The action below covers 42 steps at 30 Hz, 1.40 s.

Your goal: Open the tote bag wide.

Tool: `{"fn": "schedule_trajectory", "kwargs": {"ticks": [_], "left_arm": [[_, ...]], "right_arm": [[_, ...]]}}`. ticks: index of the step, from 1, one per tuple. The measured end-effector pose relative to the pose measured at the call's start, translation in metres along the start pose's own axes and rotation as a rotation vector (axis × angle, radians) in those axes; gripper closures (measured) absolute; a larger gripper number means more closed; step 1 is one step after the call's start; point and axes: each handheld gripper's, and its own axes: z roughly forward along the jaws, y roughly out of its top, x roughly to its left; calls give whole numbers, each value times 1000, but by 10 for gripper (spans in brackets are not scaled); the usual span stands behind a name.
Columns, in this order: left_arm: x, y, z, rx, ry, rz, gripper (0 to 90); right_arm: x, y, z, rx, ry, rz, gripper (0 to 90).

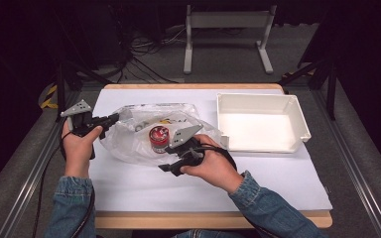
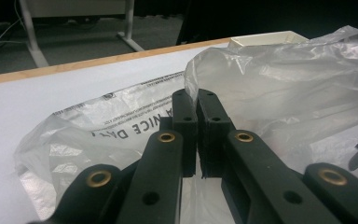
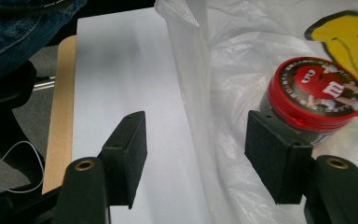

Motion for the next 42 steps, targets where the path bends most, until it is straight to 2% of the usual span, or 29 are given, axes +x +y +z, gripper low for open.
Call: {"fn": "schedule_trajectory", "kwargs": {"ticks": [2,5,7,12,16,23,30,33,42], "left_arm": [[0,0,0,0,0,-5,874],[0,0,1,1,-3,0,873],[-1,0,1,4,-5,-4,872],[-1,0,1,5,-8,0,872],[-1,0,1,7,-11,2,871],[-1,0,1,10,-18,6,869],[-3,1,0,4,-19,11,869],[-4,2,-2,-2,-20,15,870],[-8,5,-6,-12,-32,23,874]], "right_arm": [[-2,-4,5,-7,3,-2,383],[-4,-7,7,16,1,17,380],[-6,-10,13,33,-6,-2,370],[-9,-16,22,57,-11,-5,359],[-12,-20,29,91,-3,-9,489],[-13,-21,27,153,-3,-22,889],[-5,-14,18,145,0,-32,900],[1,-10,11,137,-20,-66,900],[19,3,-7,107,17,-99,900]]}}
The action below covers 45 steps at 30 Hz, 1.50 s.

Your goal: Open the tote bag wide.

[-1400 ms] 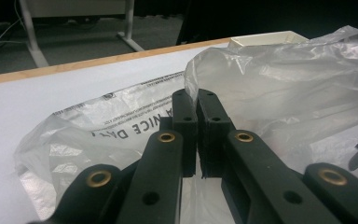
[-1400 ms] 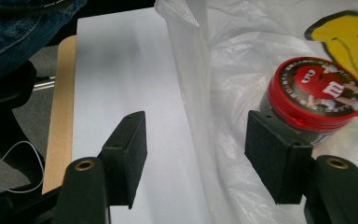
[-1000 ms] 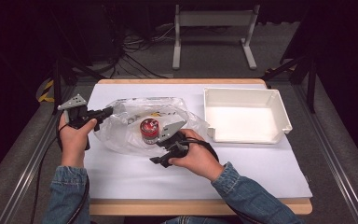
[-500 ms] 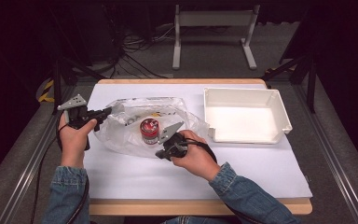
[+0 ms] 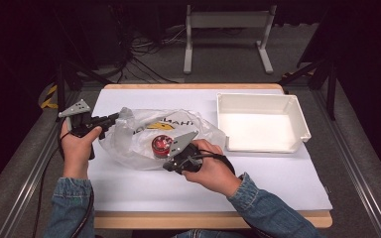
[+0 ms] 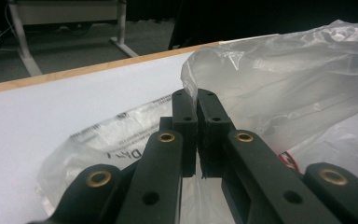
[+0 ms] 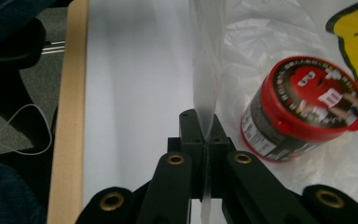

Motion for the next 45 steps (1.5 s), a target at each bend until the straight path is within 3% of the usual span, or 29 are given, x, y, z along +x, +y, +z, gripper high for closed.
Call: {"fn": "schedule_trajectory", "kwargs": {"ticks": [12,19,22,25,28,31,34,35,36,38,40,42,45], "left_arm": [[-3,3,-5,-15,-3,10,875],[-3,3,-6,-13,-3,9,875],[-3,2,-6,-10,-2,13,875],[-2,2,-7,-13,0,14,876],[-2,2,-8,-18,2,10,876],[-1,2,-10,-24,5,10,876],[0,3,-12,-34,15,10,879],[1,3,-13,-38,17,13,880],[3,4,-14,-40,25,15,882],[3,3,-14,-42,29,13,883],[6,3,-13,-41,37,12,883],[8,2,-11,-34,52,8,884],[13,-1,-8,-18,78,9,887]], "right_arm": [[23,10,-18,-26,93,-16,900],[22,11,-21,-17,109,-18,900],[17,10,-22,-53,142,34,786],[14,13,-28,-115,140,67,646],[8,18,-33,-158,134,88,615],[-5,22,-38,-199,99,108,575],[-21,26,-42,-214,20,134,572],[-25,27,-42,-212,-5,130,572],[-34,28,-43,-207,-59,124,574],[-40,29,-42,-203,-84,123,573],[-54,29,-39,-182,-147,111,540],[-64,28,-34,-164,-181,105,483],[-79,23,-26,-149,-205,137,422]]}}
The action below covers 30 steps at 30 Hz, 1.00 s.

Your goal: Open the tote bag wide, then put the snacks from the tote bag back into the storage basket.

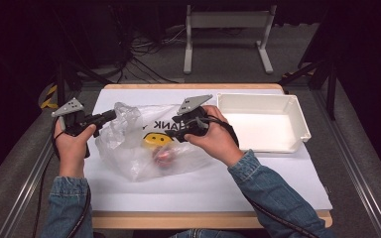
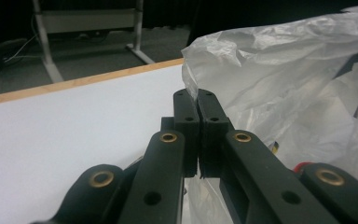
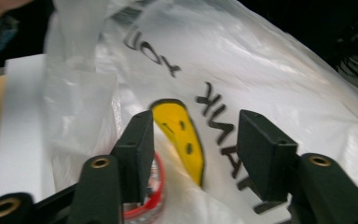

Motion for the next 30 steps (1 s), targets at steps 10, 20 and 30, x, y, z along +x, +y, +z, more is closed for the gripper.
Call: {"fn": "schedule_trajectory", "kwargs": {"ticks": [10,20,30], "left_arm": [[20,-20,16,93,65,-54,896],[32,-38,29,166,81,-103,896],[36,-45,31,182,82,-121,896]], "right_arm": [[-24,-23,20,18,-35,97,236],[-16,-35,19,18,7,131,199],[3,-44,4,15,79,133,214]]}}
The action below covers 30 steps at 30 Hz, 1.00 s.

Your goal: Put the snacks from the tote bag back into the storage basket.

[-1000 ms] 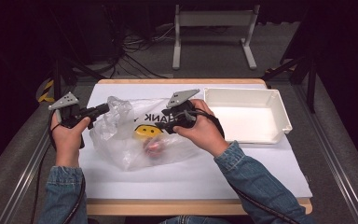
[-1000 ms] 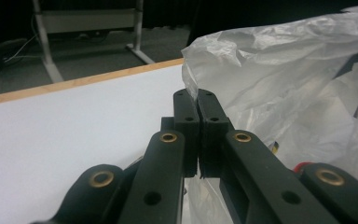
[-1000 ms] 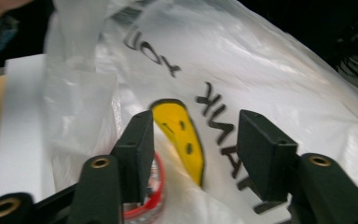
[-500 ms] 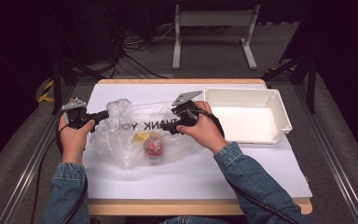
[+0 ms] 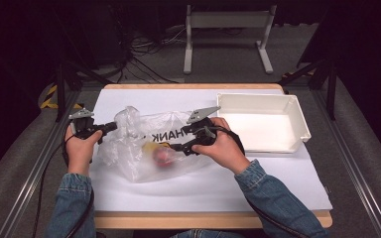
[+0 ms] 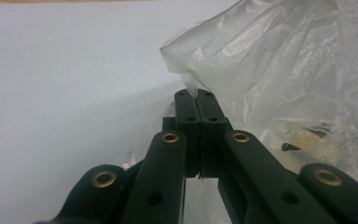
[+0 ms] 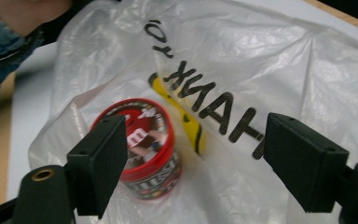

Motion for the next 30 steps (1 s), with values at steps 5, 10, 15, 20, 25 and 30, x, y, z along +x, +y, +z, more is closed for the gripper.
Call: {"fn": "schedule_trajectory", "kwargs": {"ticks": [5,10,15,20,25,30], "left_arm": [[1,-1,1,2,2,-4,896],[5,-3,0,5,21,-6,896],[8,-6,1,10,26,-24,896],[10,-7,1,16,34,-27,896],[7,-6,0,15,20,-23,888],[3,-2,-4,-3,-11,-17,805]], "right_arm": [[12,-6,1,45,42,-35,161],[24,-18,8,112,84,-65,149],[31,-29,15,153,103,-73,149],[36,-41,23,201,131,-71,149],[40,-46,28,223,137,-78,148],[36,-44,31,191,107,-83,142]]}}
